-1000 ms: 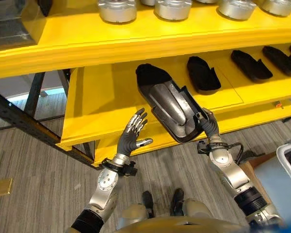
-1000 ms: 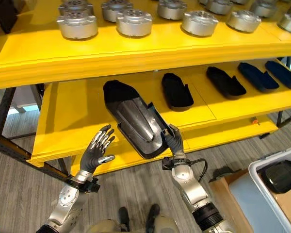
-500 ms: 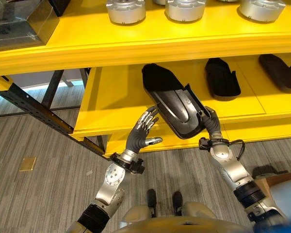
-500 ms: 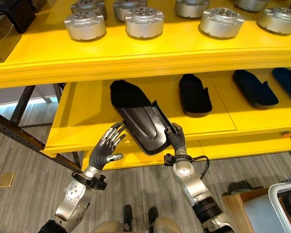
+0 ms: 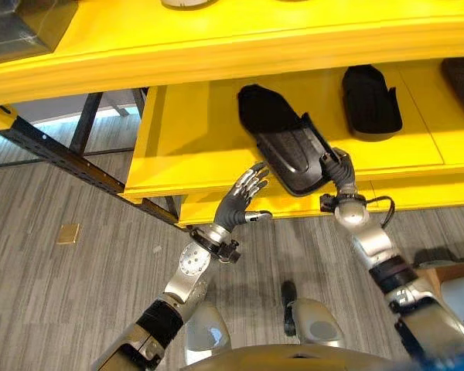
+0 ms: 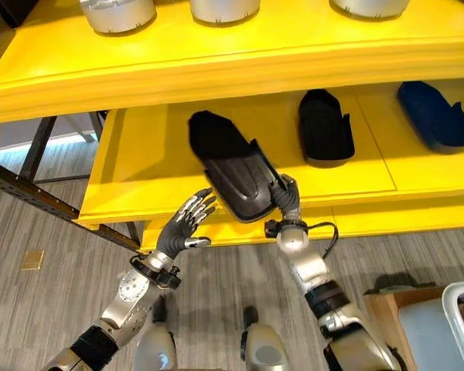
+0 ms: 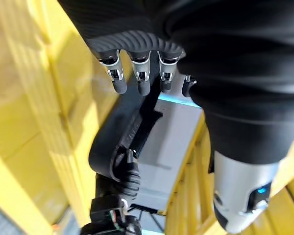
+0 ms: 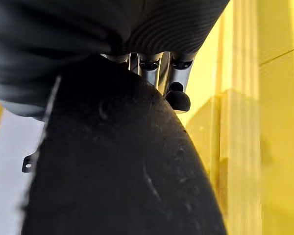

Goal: Move parts from the plastic box to the shelf.

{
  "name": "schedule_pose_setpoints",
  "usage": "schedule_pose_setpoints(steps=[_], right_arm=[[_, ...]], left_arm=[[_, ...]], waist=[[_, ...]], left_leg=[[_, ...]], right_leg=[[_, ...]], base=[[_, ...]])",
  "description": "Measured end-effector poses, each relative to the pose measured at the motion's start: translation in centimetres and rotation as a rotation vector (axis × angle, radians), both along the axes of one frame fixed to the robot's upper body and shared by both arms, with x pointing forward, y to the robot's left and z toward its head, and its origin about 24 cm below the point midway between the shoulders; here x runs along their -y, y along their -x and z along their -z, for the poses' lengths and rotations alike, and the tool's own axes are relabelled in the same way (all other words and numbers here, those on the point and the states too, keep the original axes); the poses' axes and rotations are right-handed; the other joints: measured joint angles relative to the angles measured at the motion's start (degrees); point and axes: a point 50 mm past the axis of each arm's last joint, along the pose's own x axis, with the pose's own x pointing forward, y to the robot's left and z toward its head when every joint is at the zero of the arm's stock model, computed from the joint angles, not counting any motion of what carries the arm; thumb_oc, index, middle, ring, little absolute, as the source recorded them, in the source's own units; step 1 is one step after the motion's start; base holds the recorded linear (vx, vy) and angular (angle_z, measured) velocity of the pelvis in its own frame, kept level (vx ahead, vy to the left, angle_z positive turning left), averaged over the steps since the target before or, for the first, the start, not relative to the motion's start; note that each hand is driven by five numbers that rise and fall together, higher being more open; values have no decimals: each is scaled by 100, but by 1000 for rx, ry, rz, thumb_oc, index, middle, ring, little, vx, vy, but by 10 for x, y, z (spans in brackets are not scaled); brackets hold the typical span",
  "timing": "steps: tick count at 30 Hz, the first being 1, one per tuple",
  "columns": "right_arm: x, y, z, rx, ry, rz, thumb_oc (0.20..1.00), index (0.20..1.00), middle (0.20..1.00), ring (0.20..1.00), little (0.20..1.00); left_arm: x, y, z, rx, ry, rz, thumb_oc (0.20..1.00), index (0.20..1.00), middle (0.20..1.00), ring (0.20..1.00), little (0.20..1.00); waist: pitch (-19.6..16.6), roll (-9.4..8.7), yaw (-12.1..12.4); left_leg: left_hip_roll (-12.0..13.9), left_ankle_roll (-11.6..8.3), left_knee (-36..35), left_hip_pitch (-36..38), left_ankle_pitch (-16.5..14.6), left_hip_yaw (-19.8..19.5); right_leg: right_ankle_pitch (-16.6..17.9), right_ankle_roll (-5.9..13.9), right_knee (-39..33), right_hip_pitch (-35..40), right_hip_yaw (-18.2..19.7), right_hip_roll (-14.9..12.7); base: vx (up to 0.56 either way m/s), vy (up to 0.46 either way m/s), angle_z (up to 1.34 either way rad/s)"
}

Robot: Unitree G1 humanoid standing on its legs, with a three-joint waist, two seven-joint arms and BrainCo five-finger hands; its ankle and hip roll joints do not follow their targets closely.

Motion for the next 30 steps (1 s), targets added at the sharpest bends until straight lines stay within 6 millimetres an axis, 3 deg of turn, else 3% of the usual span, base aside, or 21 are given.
schedule_pose_setpoints(steps=[3, 4, 6, 9, 10, 12, 14, 20, 26, 30], right_arm=[[15, 0, -4, 1, 6, 47, 200, 200, 200, 200, 200], [13, 0, -2, -1, -20, 63, 200, 200, 200, 200, 200], [7, 0, 0, -5, -38, 63, 200, 200, 200, 200, 200], [-4, -2, -2, -7, -65, 48, 200, 200, 200, 200, 200], [-10, -5, -5, -3, -76, 39, 200, 200, 200, 200, 200], [-13, -12, -18, 26, -80, 36, 200, 200, 200, 200, 200], [-8, -17, -28, 50, -94, 50, 200, 200, 200, 200, 200], [26, -32, -63, 107, -50, 175, 200, 200, 200, 200, 200], [49, -45, -91, 142, -78, 291, 200, 200, 200, 200, 200], [69, -46, -101, 155, -87, 369, 200, 200, 200, 200, 200]], left_arm=[[3, 1, 0, -7, 19, -4, 1000, 1000, 1000, 1000, 1000], [1, -1, -1, -4, 6, -12, 1000, 1000, 1000, 1000, 1000], [-2, -2, -6, 8, 5, -28, 1000, 1000, 1000, 1000, 1000], [-13, -2, -7, 10, -30, -63, 1000, 1000, 1000, 1000, 1000], [-20, -3, -8, 17, -54, -79, 1000, 1000, 1000, 1000, 1000], [-23, -1, -11, 19, -44, -109, 1000, 1000, 1000, 1000, 1000], [-15, 2, -11, 15, -10, -96, 1000, 1000, 1000, 1000, 1000], [-7, 3, -23, 48, 21, -71, 1000, 1000, 1000, 1000, 1000], [-8, -2, -32, 73, 6, -60, 1000, 1000, 1000, 1000, 1000], [-7, -1, -33, 62, -1, -50, 1000, 1000, 1000, 1000, 1000]], waist=[[5, 534, -46], [108, 326, -30], [240, 61, 53], [290, 1, 293], [374, -40, 447], [426, -17, 501], [519, -13, 515], [786, 54, 544], [991, 197, 788], [1066, 188, 983]], left_leg=[[-583, 277, -225, 502, 160, -37], [-738, 106, -319, 564, 347, -36], [-1024, 223, -376, 539, 360, -1], [-1272, 422, -416, 259, 405, -16], [-1300, 444, -414, 250, 390, 11], [-1233, 415, -393, 116, 425, -55], [-1176, 386, -371, 78, 451, -95], [-1035, 337, -219, -150, 474, -206], [-1016, 328, 18, -511, 478, -274], [-1023, 289, 43, -649, 517, -358]], right_leg=[[-58, 373, 22, 96, 50, 83], [-74, 491, 128, 76, 59, -87], [-31, 555, 179, -11, -38, -399], [166, 624, 39, -273, -140, -637], [180, 646, -131, -200, -274, -642], [300, 813, -375, -117, -378, -555], [321, 782, -392, -125, -393, -477], [313, 665, -262, -315, -477, -323], [232, 602, 91, -706, -479, -325], [103, 564, 395, -935, -502, -353]], base=[[74, 206, -24], [-41, 152, 1], [-73, 99, 12], [-76, 23, 13], [-54, -9, -1], [-60, -35, 8], [-46, -48, 2], [-30, -39, 3], [-48, -50, 3], [-31, -45, 9]])
